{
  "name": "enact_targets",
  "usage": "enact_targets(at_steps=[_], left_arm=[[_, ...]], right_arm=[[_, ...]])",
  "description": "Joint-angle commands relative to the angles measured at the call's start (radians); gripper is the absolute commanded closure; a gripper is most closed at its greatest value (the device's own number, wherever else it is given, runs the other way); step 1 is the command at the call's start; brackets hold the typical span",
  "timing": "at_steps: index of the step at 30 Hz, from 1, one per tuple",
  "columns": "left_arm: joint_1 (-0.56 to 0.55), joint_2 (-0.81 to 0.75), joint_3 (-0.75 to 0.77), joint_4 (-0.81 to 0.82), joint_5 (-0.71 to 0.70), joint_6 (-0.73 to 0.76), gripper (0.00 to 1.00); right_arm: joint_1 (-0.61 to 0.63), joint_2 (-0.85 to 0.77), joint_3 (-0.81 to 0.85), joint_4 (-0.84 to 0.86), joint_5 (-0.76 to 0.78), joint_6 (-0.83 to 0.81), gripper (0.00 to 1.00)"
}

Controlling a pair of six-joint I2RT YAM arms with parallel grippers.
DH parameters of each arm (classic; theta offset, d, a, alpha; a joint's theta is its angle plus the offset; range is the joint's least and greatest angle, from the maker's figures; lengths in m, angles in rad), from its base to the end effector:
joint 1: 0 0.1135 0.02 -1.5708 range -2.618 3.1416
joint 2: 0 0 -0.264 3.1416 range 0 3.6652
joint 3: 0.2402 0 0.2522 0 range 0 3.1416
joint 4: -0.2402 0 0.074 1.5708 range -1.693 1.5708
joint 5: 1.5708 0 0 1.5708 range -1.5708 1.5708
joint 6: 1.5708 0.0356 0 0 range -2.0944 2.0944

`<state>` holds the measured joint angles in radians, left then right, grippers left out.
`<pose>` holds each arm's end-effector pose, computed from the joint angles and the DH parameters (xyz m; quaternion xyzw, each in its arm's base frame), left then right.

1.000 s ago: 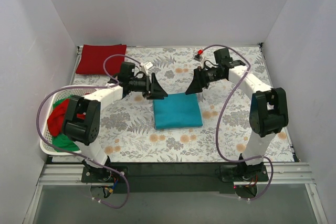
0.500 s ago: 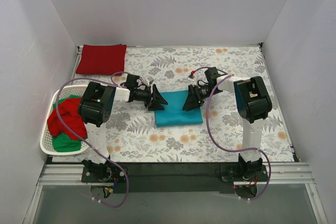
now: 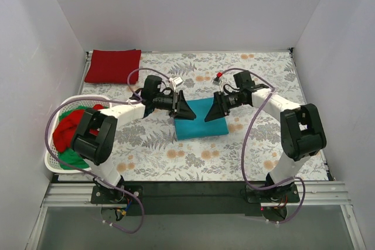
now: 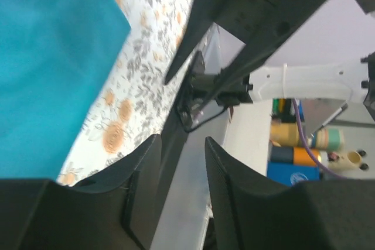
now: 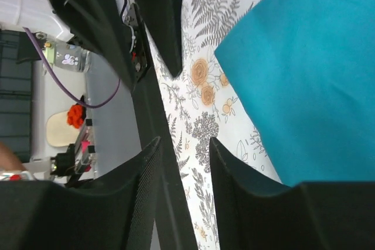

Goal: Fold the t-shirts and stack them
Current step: Fold the tshirt

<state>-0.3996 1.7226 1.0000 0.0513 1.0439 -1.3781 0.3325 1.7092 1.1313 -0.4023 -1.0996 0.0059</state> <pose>0.3153 -0.1666 0.2003 0.1755 -0.7909 0.5756 0.1110 0.3154 0.1425 0.2165 -0.2827 0.7802 0.5345 0.1604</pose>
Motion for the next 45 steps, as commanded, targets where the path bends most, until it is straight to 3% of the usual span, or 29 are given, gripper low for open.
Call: enact_targets(at_steps=[1,7,11,16,22,25,29,36,45], left_arm=[[-0.028,0.043,-0.064,0.028,-0.007,-0.067,0.66],[-0.035,0.228,-0.124,0.073,-0.014,-0.116,0.66],[-0.016,0.301,-0.149,-0.025,-0.065,-0.043,0.63],[0.064,0.345,-0.04,-0.188,-0.177,0.125,0.57],[0.096,0.29,0.133,-0.306,-0.125,0.316,0.53],[0.102,0.189,0.154,-0.34,-0.082,0.364,0.49],[0.177,0.071,0.158,-0.349,-0.116,0.303,0.38],[0.301,-0.067,0.291,-0.488,-0.261,0.373,0.14],[0.462,-0.077,0.433,-0.763,-0.479,0.458,0.1]], right_arm=[[0.007,0.071,-0.054,0.036,-0.019,0.059,0.57],[-0.018,0.246,-0.068,0.03,0.044,0.016,0.61],[-0.069,0.319,-0.094,0.019,0.101,-0.003,0.62],[-0.101,0.333,-0.114,0.011,0.147,-0.053,0.62],[-0.102,0.233,-0.042,-0.071,0.086,-0.121,0.61],[-0.104,0.159,0.04,-0.115,0.076,-0.164,0.6],[-0.087,0.101,0.142,-0.133,0.122,-0.141,0.65],[0.135,0.032,0.217,-0.126,0.447,-0.282,0.55],[0.433,0.115,0.317,-0.113,0.75,-0.402,0.54]])
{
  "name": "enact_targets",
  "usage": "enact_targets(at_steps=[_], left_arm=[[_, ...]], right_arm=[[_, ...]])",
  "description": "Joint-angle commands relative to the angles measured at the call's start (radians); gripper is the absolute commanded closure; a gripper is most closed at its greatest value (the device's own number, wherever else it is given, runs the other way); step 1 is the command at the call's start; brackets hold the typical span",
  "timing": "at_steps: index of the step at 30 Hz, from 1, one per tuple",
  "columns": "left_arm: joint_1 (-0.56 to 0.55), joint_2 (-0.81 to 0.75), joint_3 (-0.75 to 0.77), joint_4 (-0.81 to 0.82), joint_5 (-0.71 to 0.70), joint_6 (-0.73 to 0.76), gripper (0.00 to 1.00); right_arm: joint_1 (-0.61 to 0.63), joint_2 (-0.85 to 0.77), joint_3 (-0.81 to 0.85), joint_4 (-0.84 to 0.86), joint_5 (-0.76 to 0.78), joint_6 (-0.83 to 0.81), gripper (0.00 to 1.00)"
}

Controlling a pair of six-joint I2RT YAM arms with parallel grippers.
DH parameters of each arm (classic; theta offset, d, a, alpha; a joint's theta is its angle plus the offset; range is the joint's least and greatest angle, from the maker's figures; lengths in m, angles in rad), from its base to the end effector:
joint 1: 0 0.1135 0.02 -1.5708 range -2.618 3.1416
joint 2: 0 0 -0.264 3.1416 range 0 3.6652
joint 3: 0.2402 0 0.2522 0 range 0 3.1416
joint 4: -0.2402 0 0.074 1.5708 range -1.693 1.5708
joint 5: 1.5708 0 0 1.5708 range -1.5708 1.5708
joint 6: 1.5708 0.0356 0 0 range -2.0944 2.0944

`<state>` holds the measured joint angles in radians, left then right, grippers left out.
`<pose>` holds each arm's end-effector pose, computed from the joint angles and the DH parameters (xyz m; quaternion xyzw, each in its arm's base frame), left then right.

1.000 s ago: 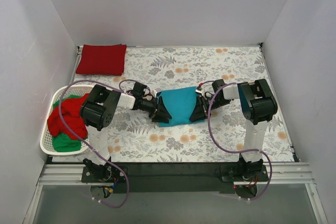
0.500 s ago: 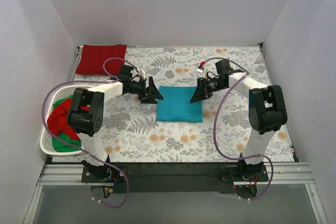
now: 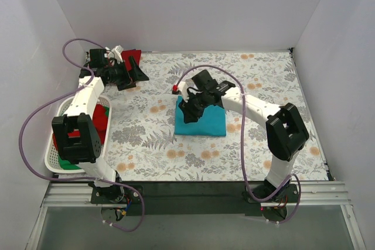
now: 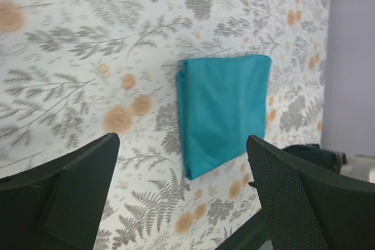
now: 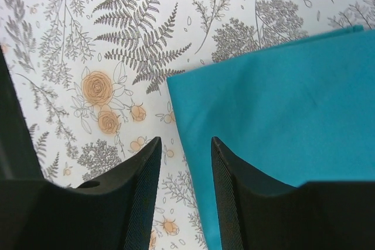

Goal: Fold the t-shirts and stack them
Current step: Fold the tshirt, then neatly place the folded tshirt to the corner

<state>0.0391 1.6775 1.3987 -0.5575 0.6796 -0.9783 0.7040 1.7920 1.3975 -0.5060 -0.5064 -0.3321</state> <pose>0.3689 -0.0080 0.2908 -0.3241 0.8268 -0.4306 0.1611 0.2880 0.2672 0.2499 -0.5243 0.7535 0.2914 0.2692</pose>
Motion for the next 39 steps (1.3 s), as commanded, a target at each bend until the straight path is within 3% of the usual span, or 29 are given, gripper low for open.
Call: enact_targets(at_steps=[1,12,33,36,37,39], left_arm=[[0.025,-0.032,0.036,-0.182,-0.135,0.064,0.1],[0.027,-0.053,-0.023,-0.246,-0.207,0.101,0.1],[0.027,-0.036,-0.024,-0.263,-0.221,0.121,0.09],[0.027,-0.038,-0.02,-0.246,-0.203,0.124,0.1],[0.027,-0.039,-0.02,-0.242,-0.198,0.124,0.1],[0.027,-0.036,-0.014,-0.239,-0.186,0.122,0.1]], right_arm=[[0.081,0.038,0.058,-0.006,0.17,-0.067,0.54],[0.222,0.141,0.07,0.037,0.269,-0.056,0.56],[0.282,0.285,0.071,0.116,0.399,-0.071,0.57],[0.282,0.294,0.041,0.116,0.43,-0.077,0.67],[0.282,0.299,0.037,0.115,0.434,-0.084,0.82],[0.282,0.299,0.024,0.107,0.437,-0.09,0.94]])
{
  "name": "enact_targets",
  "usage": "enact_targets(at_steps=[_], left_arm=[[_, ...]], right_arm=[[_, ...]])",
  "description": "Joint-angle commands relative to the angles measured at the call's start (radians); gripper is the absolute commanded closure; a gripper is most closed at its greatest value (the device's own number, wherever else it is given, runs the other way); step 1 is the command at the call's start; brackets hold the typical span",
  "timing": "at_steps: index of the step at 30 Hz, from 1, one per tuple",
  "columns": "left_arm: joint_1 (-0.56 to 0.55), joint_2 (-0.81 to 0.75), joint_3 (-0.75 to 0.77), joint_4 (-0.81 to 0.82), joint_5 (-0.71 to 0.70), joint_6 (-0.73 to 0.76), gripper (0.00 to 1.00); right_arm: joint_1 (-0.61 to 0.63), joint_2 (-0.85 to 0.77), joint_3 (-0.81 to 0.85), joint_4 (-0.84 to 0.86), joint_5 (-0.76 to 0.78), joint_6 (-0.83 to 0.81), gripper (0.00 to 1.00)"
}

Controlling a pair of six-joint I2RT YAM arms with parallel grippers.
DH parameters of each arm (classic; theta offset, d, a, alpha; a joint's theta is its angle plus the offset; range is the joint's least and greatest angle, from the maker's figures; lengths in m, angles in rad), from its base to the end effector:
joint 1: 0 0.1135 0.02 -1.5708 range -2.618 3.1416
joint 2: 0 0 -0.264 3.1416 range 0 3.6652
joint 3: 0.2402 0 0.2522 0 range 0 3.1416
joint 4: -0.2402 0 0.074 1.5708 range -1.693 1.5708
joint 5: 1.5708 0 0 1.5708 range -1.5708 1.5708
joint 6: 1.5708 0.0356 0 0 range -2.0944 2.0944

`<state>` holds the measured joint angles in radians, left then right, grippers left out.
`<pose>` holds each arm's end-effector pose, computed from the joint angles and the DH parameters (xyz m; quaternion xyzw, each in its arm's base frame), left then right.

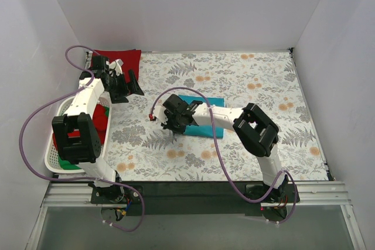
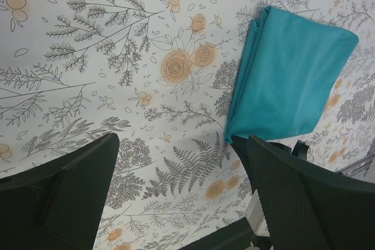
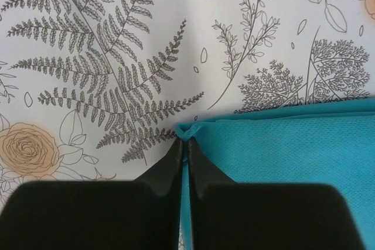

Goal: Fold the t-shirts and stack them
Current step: Neatly place the folded tshirt to the corner

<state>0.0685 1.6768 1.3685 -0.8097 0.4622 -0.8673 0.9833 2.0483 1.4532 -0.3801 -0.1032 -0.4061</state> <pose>0.3461 0.0078 0.2637 -0.3819 0.8698 -0.2906 0.1145 0.2404 0.3676 0.1698 -0.6228 0.7238 0.1307 0.2669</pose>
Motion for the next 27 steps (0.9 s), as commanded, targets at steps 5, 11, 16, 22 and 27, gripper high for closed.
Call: enact_targets(at_steps=[5,11,16,22,27], left_arm=[[-0.003,-0.016,0.027,0.026,0.069,0.004,0.1],[-0.003,-0.014,-0.006,0.073,0.139,-0.062,0.09],[-0.021,0.01,-0.065,0.158,0.181,-0.191,0.07],[-0.097,0.073,-0.079,0.27,0.19,-0.352,0.05],[-0.186,0.142,-0.063,0.297,0.116,-0.485,0.05]], right_arm=[[-0.003,0.003,-0.034,-0.023,0.01,-0.019,0.99],[-0.041,-0.094,-0.008,-0.02,-0.107,0.001,0.99],[-0.087,-0.154,-0.03,0.029,-0.19,0.003,0.99],[-0.129,-0.192,-0.054,0.056,-0.25,-0.025,0.99],[-0.159,-0.2,-0.056,0.063,-0.276,-0.027,0.99]])
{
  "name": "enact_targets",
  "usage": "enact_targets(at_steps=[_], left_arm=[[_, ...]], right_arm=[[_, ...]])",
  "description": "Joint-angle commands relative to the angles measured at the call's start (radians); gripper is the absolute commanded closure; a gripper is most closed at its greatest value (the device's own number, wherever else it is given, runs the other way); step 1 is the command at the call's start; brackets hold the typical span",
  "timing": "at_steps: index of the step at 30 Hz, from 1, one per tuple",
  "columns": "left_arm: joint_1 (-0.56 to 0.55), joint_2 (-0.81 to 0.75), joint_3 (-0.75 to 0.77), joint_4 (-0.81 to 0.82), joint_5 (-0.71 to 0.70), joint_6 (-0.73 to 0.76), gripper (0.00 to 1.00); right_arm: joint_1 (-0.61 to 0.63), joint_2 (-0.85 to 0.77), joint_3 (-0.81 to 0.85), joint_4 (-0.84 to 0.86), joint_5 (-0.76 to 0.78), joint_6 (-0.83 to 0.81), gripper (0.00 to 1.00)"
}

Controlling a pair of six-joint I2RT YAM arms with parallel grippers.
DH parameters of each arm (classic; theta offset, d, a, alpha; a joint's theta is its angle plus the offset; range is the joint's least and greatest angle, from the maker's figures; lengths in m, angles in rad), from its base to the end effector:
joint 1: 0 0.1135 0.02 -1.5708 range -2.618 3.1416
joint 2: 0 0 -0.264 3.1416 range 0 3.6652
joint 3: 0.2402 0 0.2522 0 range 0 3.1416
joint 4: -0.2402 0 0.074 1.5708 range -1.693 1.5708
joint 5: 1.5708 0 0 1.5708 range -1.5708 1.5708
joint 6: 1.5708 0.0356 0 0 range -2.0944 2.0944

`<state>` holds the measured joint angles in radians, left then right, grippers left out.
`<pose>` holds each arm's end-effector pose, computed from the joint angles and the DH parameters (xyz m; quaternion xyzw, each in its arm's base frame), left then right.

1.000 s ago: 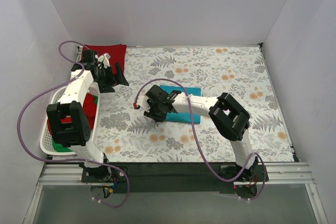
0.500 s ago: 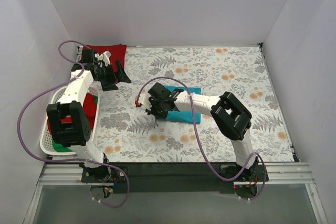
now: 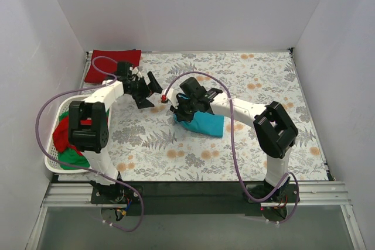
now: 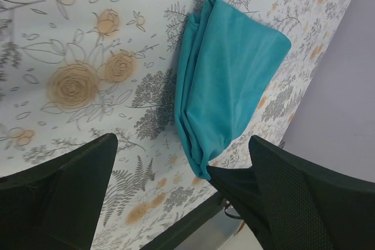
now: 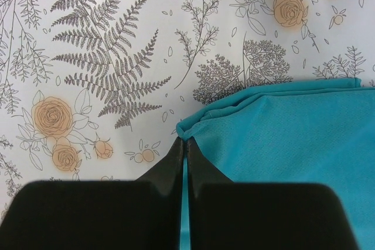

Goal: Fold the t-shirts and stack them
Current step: Neatly place the folded tshirt to the corner

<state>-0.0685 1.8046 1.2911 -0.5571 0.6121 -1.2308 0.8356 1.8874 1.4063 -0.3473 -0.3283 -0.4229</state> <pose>0.3712 -0.0460 0.2117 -0.4449 0.8131 -0.3752 0.0113 0.2731 0.3192 0.2249 -0.5890 0.7084 0.2224 0.3191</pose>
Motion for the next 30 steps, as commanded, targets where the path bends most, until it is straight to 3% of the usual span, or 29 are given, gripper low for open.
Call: enact_targets(at_steps=[1,7,19,26,28,30], left_arm=[[-0.074,0.021,0.008,0.055,-0.047,-0.14,0.05],[-0.155,0.07,-0.035,0.175,-0.098,-0.341,0.04],[-0.295,0.119,-0.13,0.236,-0.189,-0.516,0.05],[-0.309,0.179,-0.084,0.304,-0.242,-0.53,0.27],[-0.307,0.194,-0.059,0.304,-0.276,-0.513,0.44],[-0.307,0.216,-0.046,0.304,-0.288,-0.507,0.51]], right_arm=[[-0.016,-0.04,-0.01,0.03,-0.054,-0.011,0.99],[-0.032,-0.056,-0.017,0.044,-0.1,-0.011,0.99],[-0.056,-0.066,-0.012,0.067,-0.107,0.009,0.99],[-0.062,-0.079,-0.017,0.068,-0.127,0.038,0.99],[-0.064,-0.079,-0.015,0.07,-0.132,0.044,0.99],[-0.062,-0.079,-0.012,0.07,-0.133,0.05,0.99]])
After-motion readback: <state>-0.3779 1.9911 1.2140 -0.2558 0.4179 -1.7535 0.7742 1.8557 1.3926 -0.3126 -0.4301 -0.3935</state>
